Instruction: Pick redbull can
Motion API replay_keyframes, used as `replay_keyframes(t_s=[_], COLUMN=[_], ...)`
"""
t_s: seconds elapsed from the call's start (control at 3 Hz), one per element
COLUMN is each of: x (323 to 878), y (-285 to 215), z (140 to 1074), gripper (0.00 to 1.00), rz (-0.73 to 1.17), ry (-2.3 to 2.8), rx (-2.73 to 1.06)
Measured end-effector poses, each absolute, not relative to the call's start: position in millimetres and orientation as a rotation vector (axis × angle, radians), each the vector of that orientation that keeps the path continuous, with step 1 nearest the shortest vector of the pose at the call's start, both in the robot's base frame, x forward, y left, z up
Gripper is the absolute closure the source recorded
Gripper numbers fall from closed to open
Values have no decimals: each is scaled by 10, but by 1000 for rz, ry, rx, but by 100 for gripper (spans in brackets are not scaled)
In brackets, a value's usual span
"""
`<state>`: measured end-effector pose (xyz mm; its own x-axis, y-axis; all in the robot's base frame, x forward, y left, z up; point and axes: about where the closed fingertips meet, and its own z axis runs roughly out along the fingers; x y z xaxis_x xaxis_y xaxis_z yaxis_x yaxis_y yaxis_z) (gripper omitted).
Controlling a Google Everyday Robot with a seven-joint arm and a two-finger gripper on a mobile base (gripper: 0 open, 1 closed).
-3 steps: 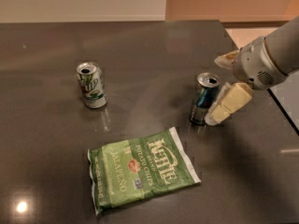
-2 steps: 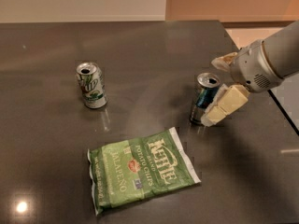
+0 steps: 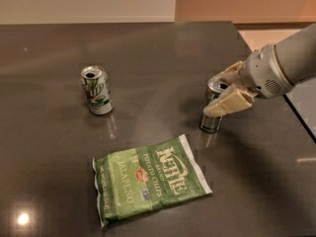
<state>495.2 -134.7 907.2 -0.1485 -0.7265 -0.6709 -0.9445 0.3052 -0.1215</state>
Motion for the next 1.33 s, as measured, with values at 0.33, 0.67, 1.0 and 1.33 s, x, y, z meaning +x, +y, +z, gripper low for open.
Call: replay_keyframes(t_s=[0.33,0.67,1.0,1.33], x=[4967,4973,4957,4904], y=[-1317,-1298,-1285,-1296], z=[9108,9306,9625,10058], gripper=[64,86,100,100], rz=[445,466,476,527], ry=[1930,1923,1923,1917], rx=[-1491,-1490,-1510,-1547])
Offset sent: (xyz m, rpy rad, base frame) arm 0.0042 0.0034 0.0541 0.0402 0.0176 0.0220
